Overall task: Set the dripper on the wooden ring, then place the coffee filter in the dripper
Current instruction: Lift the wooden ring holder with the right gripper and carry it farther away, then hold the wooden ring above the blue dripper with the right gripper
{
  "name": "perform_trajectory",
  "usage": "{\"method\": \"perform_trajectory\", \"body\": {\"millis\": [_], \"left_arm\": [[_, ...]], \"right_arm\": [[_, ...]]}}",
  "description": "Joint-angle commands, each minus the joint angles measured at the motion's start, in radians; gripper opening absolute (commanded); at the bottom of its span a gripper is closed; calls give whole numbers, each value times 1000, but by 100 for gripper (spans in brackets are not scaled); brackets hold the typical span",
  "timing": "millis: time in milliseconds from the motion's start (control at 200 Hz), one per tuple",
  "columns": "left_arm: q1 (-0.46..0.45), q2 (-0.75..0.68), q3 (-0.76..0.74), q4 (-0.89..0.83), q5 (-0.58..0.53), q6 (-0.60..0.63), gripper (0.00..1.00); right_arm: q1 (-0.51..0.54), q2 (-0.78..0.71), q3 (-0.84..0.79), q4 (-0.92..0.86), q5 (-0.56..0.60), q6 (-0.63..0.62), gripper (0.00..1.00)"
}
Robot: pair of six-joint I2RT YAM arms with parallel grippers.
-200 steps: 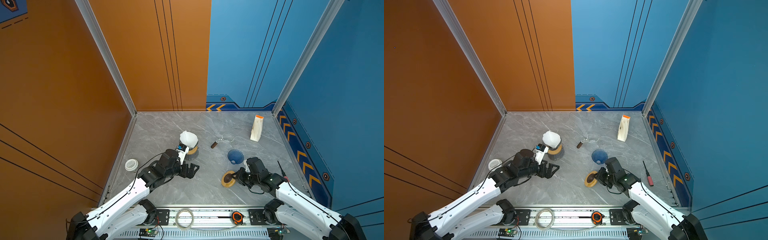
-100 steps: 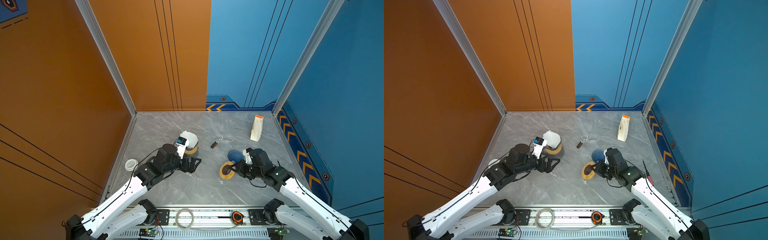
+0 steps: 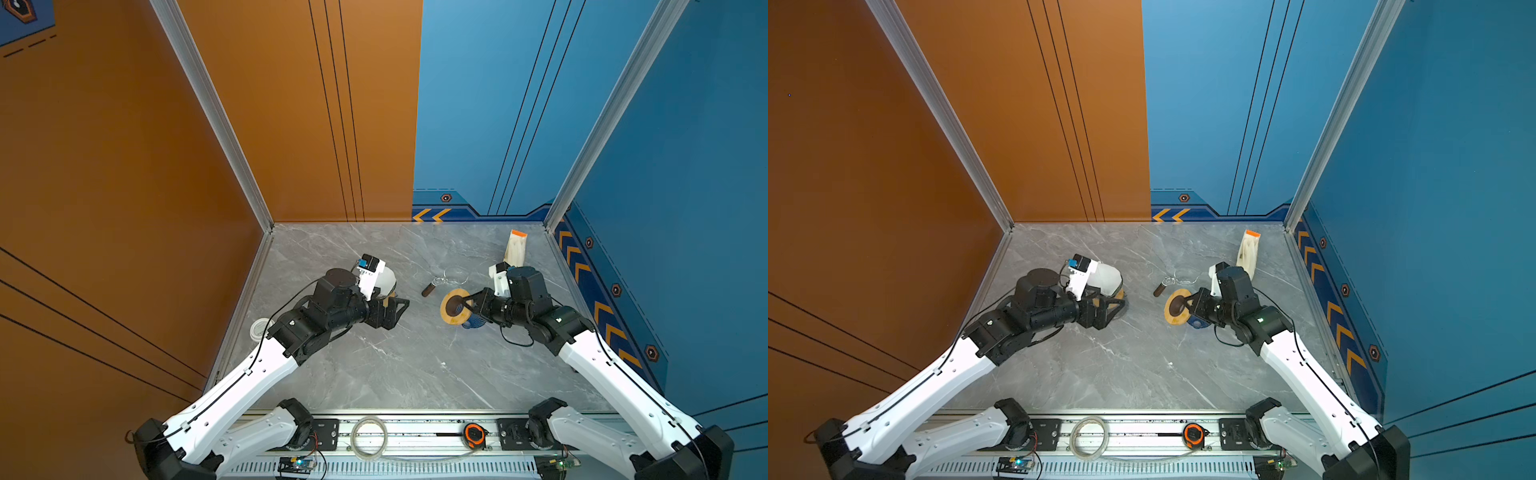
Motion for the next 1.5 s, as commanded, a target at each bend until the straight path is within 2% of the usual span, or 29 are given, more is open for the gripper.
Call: {"method": "perform_trajectory", "body": {"millis": [0, 180, 456, 791, 1492], "left_arm": [[6, 35, 64, -16, -10, 37, 98], [16, 106, 106, 4, 10, 42, 98], [37, 211, 170, 26, 25, 44, 98], [46, 283, 237, 20, 37, 67, 98], [52, 348, 298, -3, 59, 83, 98]], "right_arm": [[-51, 29, 49, 44, -15, -48, 0], [-115, 116, 82, 144, -85, -51, 0], [-170, 295, 162, 261, -124, -44, 0], [-198, 475, 223, 386, -188, -4, 0], [-232, 608, 239, 467, -238, 39, 0]]}}
